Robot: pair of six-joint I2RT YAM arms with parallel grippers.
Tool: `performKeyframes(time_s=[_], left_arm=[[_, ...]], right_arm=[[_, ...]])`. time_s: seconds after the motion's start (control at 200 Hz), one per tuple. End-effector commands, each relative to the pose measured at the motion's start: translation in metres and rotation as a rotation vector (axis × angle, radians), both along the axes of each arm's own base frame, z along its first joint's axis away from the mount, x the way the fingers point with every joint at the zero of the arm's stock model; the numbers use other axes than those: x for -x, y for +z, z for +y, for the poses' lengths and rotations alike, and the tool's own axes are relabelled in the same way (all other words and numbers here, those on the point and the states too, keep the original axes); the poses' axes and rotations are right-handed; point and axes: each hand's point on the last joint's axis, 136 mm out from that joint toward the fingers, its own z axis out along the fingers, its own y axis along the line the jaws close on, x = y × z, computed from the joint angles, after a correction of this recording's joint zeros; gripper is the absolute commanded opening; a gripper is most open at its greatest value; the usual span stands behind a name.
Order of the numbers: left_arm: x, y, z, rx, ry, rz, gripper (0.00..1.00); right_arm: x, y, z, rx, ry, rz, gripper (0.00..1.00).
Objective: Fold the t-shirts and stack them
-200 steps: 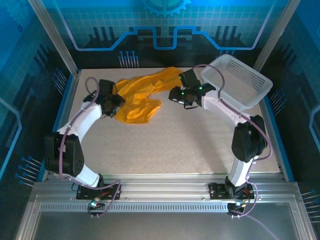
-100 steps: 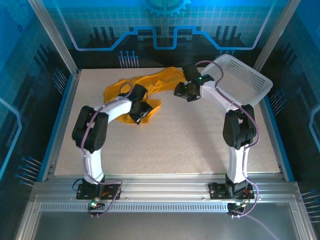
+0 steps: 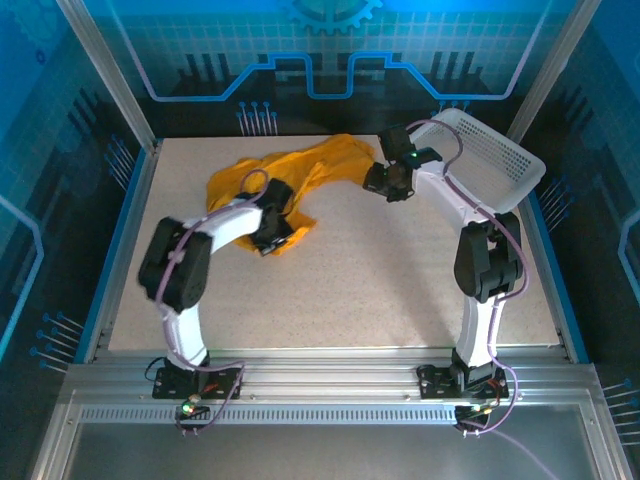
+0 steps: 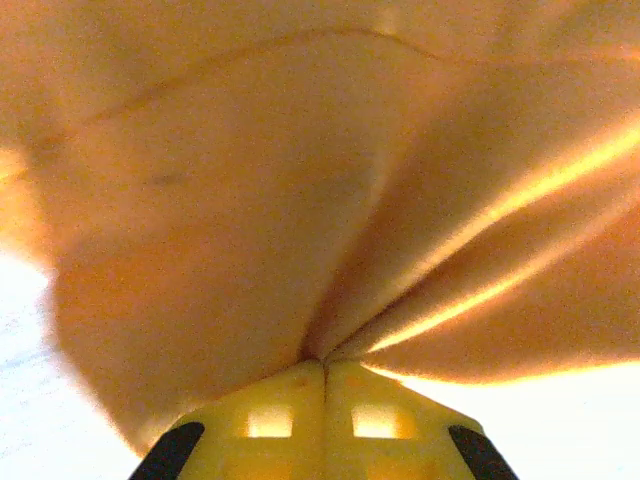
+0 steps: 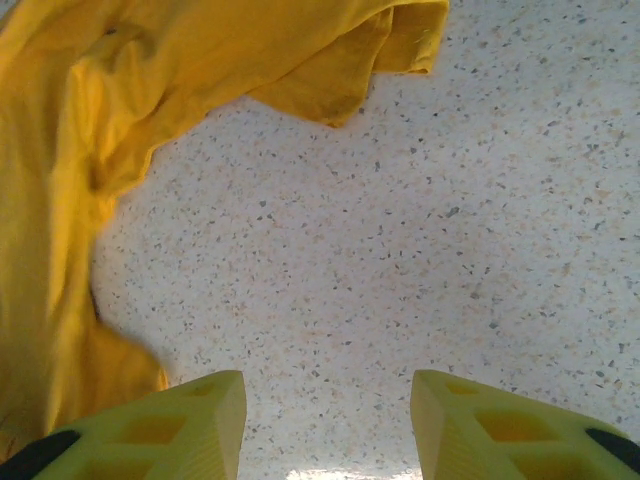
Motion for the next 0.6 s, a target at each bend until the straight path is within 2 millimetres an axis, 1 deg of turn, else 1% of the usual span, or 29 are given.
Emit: performKeyframes(time_s=[0.0,0.08,0.13,0.19,0.24,0.33,0.365,0.48,0.54,0.595], left_arm=[[0.031,0.052,0.067,-0.1,0.113,-0.105,0.0],[0.057,0.061,0.106,-0.099,0.232,-0.13,0.0],[0.068,0.066,0.126,-0.105,0.3,-0.153,0.0],[0.074,0.073,0.14,-0.105,0.347,-0.202,0.0],[0.069,0.074,0.139,-0.064,0.353,-0.246,0.0],[0.06,0.07,0.125,0.016,0.326,-0.255,0.0],[0.06,0.068,0.121,0.038,0.332,-0.246,0.0],[0.061,0.066,0.118,0.072,0.355,-0.254,0.0],[0.062,0.069,0.118,0.072,0.353,-0.256,0.0],[0.061,0.072,0.118,0.074,0.349,-0.261,0.0]], right_arm=[[0.009,0.007,-0.009,0.025,-0.051,0.003,0.47],[0.013,0.003,-0.008,0.029,-0.08,0.006,0.47],[0.017,-0.002,-0.007,0.027,-0.103,0.013,0.47],[0.021,-0.009,-0.003,0.005,-0.124,0.019,0.46],[0.025,-0.019,0.0,-0.025,-0.148,0.037,0.46],[0.032,-0.038,0.006,-0.09,-0.201,0.084,0.46],[0.035,-0.047,0.009,-0.124,-0.225,0.11,0.46],[0.043,-0.066,0.021,-0.208,-0.293,0.165,0.44],[0.048,-0.077,0.023,-0.257,-0.36,0.197,0.42],[0.048,-0.084,0.026,-0.317,-0.416,0.201,0.41]])
